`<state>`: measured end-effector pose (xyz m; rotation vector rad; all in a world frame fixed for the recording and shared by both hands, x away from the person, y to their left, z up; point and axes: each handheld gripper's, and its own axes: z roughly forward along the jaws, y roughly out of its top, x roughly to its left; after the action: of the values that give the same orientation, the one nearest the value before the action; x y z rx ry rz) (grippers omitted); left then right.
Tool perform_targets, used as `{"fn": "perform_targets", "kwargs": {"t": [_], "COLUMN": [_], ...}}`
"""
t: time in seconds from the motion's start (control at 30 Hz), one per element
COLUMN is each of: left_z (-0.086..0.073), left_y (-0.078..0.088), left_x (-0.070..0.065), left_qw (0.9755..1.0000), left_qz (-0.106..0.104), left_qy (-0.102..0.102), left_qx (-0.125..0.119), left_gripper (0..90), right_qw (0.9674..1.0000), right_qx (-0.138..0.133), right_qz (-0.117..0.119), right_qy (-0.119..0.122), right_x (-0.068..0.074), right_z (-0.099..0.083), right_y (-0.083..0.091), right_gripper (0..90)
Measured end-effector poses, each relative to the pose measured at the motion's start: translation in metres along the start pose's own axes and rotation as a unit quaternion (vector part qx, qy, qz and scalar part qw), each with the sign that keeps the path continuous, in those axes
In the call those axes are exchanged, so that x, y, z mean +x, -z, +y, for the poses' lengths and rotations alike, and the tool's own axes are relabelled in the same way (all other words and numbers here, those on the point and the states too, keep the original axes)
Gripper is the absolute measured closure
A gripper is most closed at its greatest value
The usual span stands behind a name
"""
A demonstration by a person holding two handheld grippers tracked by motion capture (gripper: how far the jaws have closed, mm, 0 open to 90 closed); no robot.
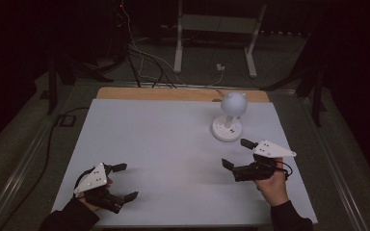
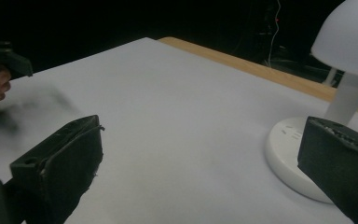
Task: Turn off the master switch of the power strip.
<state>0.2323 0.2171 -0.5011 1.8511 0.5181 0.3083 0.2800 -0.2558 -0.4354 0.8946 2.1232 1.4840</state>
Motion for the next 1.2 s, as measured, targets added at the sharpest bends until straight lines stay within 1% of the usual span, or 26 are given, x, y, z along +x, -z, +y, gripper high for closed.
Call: {"fn": "perform_targets", "kwargs": {"t": [0.13,0.27,0.37,0.47,0.57,0.8,0.93,1.13,1.2], "left_z": [0.0,0.0,0.0,0.0,0.0,0.0,0.0,0.0,0.0], "left_y": [0.0,0.0,0.0,0.0,0.0,0.0,0.0,0.001,0.0], "left_x": [0.0,0.0,0.0,0.0,0.0,0.0,0.0,0.0,0.0], "left_qw": [1.0,1.0,1.0,1.0,1.0,1.0,1.0,1.0,1.0], "left_qz": [0.0,0.0,0.0,0.0,0.0,0.001,0.002,0.003,0.003], "left_qy": [-0.001,0.0,0.0,0.0,0.002,0.001,0.001,0.002,0.003], "left_qx": [0.002,0.001,0.0,0.001,0.0,0.001,-0.001,-0.002,-0.001], "left_gripper": [0.3,0.3,0.3,0.3,0.3,0.4,0.3,0.3,0.3], "right_qw": [1.0,0.9999,0.9998,0.9996,0.9995,0.999,0.9984,0.9972,0.997], "right_qx": [-0.002,0.003,0.007,0.006,0.008,0.004,0.006,0.002,0.003], "right_qz": [-0.006,-0.015,-0.02,-0.026,-0.032,-0.042,-0.054,-0.07,-0.072], "right_qy": [-0.002,-0.003,0.001,-0.005,-0.003,-0.016,-0.016,-0.027,-0.028], "right_x": [-0.006,-0.013,-0.016,-0.022,-0.026,-0.039,-0.046,-0.057,-0.059], "right_z": [0.002,0.002,0.002,0.003,0.003,0.005,0.006,0.005,0.004], "right_y": [-0.001,-0.003,-0.004,-0.006,-0.008,-0.009,-0.01,-0.011,-0.011], "right_gripper": [0.0,0.0,0.0,0.0,0.0,0.0,0.0,0.0,0.0]}}
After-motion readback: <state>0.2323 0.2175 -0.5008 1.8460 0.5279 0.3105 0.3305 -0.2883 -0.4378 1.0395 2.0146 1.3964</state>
